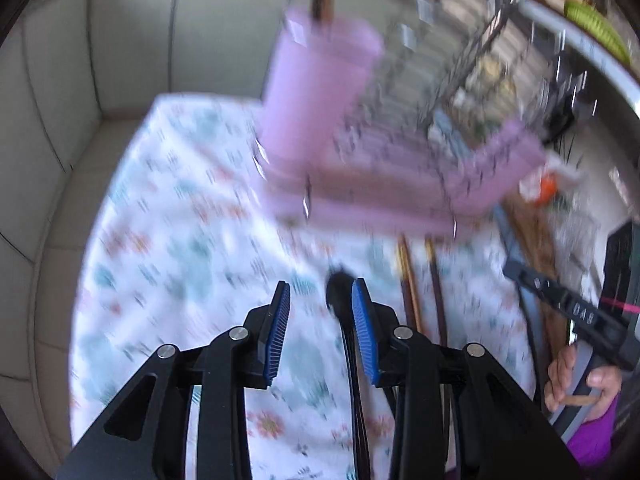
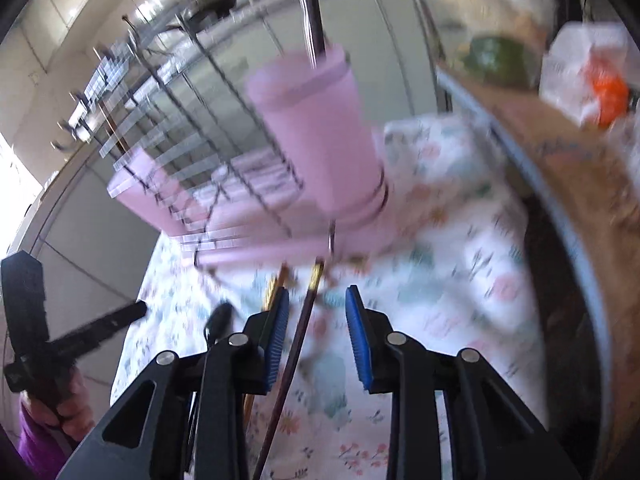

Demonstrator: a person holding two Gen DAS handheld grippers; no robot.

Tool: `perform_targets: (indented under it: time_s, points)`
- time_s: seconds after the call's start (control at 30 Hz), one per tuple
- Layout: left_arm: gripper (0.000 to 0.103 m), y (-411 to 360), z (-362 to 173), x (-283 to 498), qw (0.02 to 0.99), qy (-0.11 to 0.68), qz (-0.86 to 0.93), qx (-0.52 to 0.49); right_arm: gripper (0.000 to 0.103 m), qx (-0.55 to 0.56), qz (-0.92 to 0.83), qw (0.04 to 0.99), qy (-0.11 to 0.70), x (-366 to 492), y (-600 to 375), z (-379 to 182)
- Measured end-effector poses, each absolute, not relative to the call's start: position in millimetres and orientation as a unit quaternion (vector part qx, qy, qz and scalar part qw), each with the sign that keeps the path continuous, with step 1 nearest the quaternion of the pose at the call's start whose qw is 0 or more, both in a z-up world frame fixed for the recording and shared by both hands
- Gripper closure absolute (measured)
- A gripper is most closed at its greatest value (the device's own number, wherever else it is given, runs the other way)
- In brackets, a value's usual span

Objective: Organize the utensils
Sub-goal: 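Grasp a black spoon with the left tool while the right tool grasps a dark chopstick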

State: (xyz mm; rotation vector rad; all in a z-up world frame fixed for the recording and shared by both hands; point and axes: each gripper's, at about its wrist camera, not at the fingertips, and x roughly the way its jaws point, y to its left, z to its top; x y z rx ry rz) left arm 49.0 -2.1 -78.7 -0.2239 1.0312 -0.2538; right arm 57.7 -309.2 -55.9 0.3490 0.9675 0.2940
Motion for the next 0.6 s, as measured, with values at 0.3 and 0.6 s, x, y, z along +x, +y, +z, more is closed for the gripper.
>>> perform_targets:
  time_s: [0.3, 0.6]
  points:
    - [0.078, -41.7, -128.1, 53.0, 0.819, 0.561, -0.111, -0.048, 0.078, 0.201, 0.155, 0.824, 0.507, 65.6, -307.7, -92.2]
    - [0.095, -28.4, -119.6, 46.3, 0.833, 0.542, -0.089, -0.062, 0.078, 0.185, 0.166, 0.807, 0.535, 76.3, -281.8, -112.3]
